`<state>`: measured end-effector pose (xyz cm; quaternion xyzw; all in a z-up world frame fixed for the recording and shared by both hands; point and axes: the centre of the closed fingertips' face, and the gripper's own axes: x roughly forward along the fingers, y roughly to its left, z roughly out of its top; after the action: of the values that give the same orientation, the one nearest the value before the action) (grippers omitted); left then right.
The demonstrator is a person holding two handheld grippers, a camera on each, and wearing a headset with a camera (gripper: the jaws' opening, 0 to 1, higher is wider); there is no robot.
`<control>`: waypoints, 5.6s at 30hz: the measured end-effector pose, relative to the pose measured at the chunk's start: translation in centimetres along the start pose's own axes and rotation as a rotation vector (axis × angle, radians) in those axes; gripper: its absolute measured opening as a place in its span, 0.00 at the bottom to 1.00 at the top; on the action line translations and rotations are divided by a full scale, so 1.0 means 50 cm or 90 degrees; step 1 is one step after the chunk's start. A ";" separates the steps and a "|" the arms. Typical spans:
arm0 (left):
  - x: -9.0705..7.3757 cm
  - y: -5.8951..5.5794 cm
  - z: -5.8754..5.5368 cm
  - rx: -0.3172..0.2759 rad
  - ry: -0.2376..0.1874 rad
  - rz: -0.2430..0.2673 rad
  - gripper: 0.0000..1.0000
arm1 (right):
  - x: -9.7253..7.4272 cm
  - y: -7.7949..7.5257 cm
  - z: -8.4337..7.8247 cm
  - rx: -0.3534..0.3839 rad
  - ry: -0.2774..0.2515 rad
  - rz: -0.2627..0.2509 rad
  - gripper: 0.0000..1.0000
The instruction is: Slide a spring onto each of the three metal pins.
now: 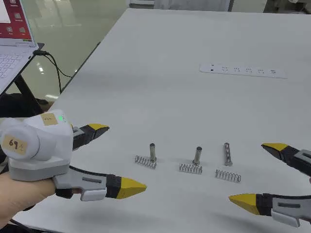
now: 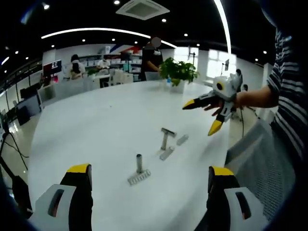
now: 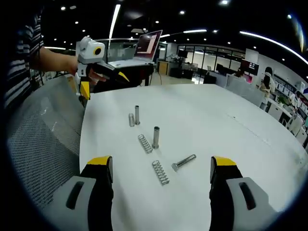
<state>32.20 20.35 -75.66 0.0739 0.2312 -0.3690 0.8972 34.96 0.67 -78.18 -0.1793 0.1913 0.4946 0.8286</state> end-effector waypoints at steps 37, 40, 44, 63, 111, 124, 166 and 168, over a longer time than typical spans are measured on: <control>-0.001 0.002 0.000 0.002 -0.001 0.002 0.98 | 0.000 0.006 -0.004 -0.010 0.002 0.003 0.83; -0.001 0.002 -0.002 0.001 0.001 0.003 0.98 | -0.001 0.005 -0.004 -0.008 0.002 0.002 0.83; 0.000 -0.001 -0.002 -0.001 0.000 0.003 0.98 | 0.000 0.007 -0.006 -0.009 0.004 0.003 0.83; 0.004 -0.009 -0.013 0.000 0.010 -0.001 0.98 | 0.002 0.011 -0.014 -0.008 0.010 0.005 0.83; 0.012 -0.008 -0.049 -0.044 0.014 -0.021 0.98 | 0.029 -0.039 -0.024 0.040 0.042 0.002 0.69; 0.010 -0.016 -0.055 -0.043 0.021 -0.023 0.98 | 0.055 -0.095 -0.002 0.064 0.063 -0.030 0.53; 0.007 -0.011 -0.055 -0.038 0.030 -0.030 0.97 | 0.170 -0.122 -0.088 0.249 0.262 -0.075 0.10; 0.007 -0.011 -0.053 -0.039 0.028 -0.030 0.97 | 0.172 -0.120 -0.088 0.241 0.262 -0.075 0.08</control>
<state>31.07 20.52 -78.16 0.0488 0.2642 -0.3809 0.8847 43.44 2.29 -85.57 -0.1287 0.4340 0.3541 0.8184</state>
